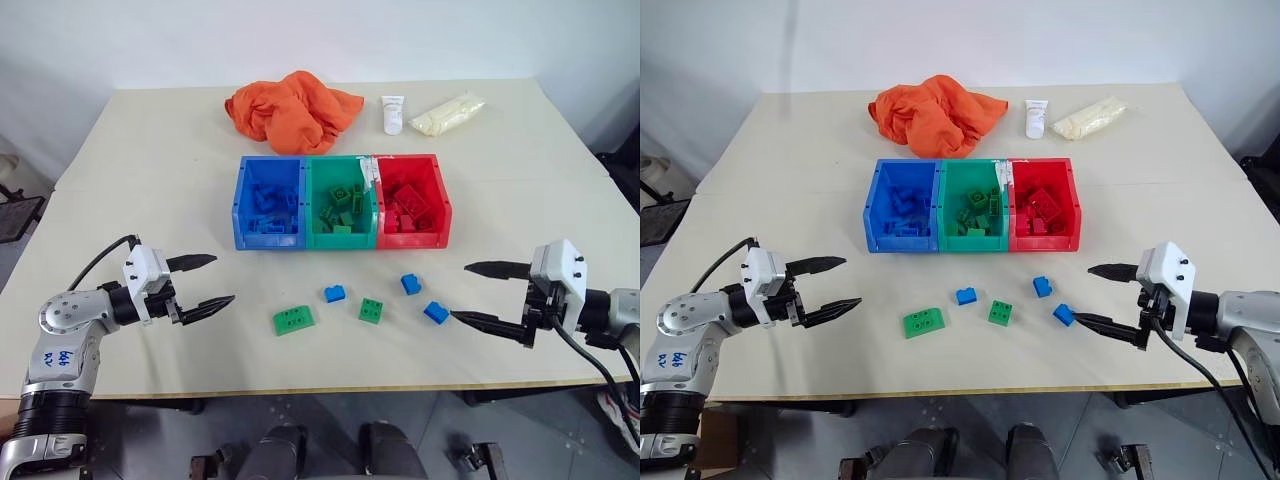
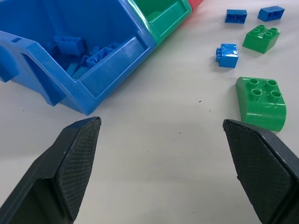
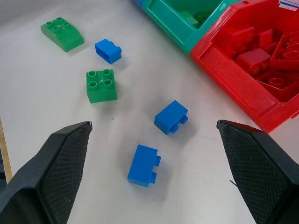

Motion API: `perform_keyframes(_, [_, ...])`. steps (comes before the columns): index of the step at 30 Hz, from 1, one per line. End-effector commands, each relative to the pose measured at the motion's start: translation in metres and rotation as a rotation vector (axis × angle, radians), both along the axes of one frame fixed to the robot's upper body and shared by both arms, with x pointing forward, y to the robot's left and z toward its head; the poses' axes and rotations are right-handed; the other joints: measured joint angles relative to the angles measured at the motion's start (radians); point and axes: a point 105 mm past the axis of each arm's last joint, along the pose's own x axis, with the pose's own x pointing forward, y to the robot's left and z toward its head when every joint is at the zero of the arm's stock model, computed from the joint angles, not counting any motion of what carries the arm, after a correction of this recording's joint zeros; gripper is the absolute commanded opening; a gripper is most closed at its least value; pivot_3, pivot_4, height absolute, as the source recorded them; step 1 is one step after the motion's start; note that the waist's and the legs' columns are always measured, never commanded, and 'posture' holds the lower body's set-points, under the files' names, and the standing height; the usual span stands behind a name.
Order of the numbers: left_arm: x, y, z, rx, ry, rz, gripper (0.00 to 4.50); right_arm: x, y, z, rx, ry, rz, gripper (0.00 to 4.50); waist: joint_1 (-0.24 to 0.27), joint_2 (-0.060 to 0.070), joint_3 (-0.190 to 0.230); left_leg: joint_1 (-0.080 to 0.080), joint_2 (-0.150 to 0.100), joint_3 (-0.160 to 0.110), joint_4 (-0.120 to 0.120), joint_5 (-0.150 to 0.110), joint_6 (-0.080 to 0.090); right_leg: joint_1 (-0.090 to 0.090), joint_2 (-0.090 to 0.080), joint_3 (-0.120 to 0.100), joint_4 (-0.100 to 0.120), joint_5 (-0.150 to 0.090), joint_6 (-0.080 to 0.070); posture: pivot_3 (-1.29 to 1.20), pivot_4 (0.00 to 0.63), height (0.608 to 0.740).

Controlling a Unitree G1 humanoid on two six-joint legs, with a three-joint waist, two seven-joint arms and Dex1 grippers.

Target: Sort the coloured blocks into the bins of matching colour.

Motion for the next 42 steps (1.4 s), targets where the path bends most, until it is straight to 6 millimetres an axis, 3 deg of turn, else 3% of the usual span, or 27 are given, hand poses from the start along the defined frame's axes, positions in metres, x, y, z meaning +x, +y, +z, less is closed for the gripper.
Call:
perform_keyframes(1, [0.000,-0.002,0.017,-0.008,-0.075,-0.013,4.45,0.001,-0.001,0.011,-0.018,-0.050,0.008,4.50,0.000,0.000,0.000,0.000,0.000,0.000,0.000,0.000,0.000,0.000,0.000,0.000,0.000,0.000,0.000,0.00,0.150,0.740])
perform_keyframes(12, [-0.001,-0.012,0.012,-0.031,0.018,-0.044,4.45,0.004,0.001,0.008,-0.041,-0.028,-0.012,4.50,0.001,0.000,0.000,0.000,0.000,0.000,0.000,0.000,0.000,0.000,0.000,0.000,0.000,0.000,0.000,0.00,0.150,0.740])
perform_keyframes(16, [-0.005,-0.009,0.020,-0.096,-0.017,-0.111,4.45,-0.003,-0.019,0.005,-0.086,0.019,-0.069,4.50,0.001,0.000,0.000,0.000,0.000,0.000,0.000,0.000,0.000,0.000,0.000,0.000,0.000,0.000,0.000,0.00,0.150,0.740])
perform_keyframes(23, [-0.010,0.012,0.003,-0.015,0.028,-0.155,4.45,-0.026,-0.064,-0.001,-0.198,0.083,-0.166,4.50,0.012,0.000,0.000,0.000,0.000,0.001,0.000,0.000,0.000,0.000,0.000,0.000,0.000,0.000,0.000,0.00,0.150,0.740])
perform_keyframes(27, [-0.008,0.015,0.002,-0.011,0.023,-0.154,4.45,-0.033,-0.069,-0.002,-0.216,0.099,-0.169,4.50,0.012,0.000,0.000,0.000,0.000,0.001,0.000,0.000,0.000,0.000,0.000,0.000,-0.001,0.000,0.000,0.00,0.150,0.740])
perform_keyframes(29, [-0.007,0.012,0.002,-0.013,0.016,-0.161,4.45,-0.032,-0.061,-0.003,-0.208,0.103,-0.149,4.50,0.012,0.000,0.000,0.000,0.000,0.002,0.001,0.000,0.000,0.000,0.000,0.001,-0.001,0.000,0.000,0.00,0.150,0.740])
perform_keyframes(35, [-0.013,-0.002,-0.002,-0.038,-0.004,-0.180,4.45,-0.021,-0.004,-0.019,-0.148,0.159,-0.002,4.50,0.003,-0.001,0.000,0.001,0.002,0.002,0.001,0.000,0.000,0.000,0.001,0.001,0.000,0.000,-0.001,0.00,0.150,0.740])
perform_keyframes(42, [-0.037,-0.021,-0.007,-0.057,0.003,-0.218,4.45,0.001,0.013,-0.041,-0.154,0.185,-0.010,4.50,0.000,-0.001,0.001,0.000,0.001,0.002,0.001,-0.001,0.000,0.000,0.000,0.001,-0.001,0.000,-0.001,0.00,0.150,0.740])
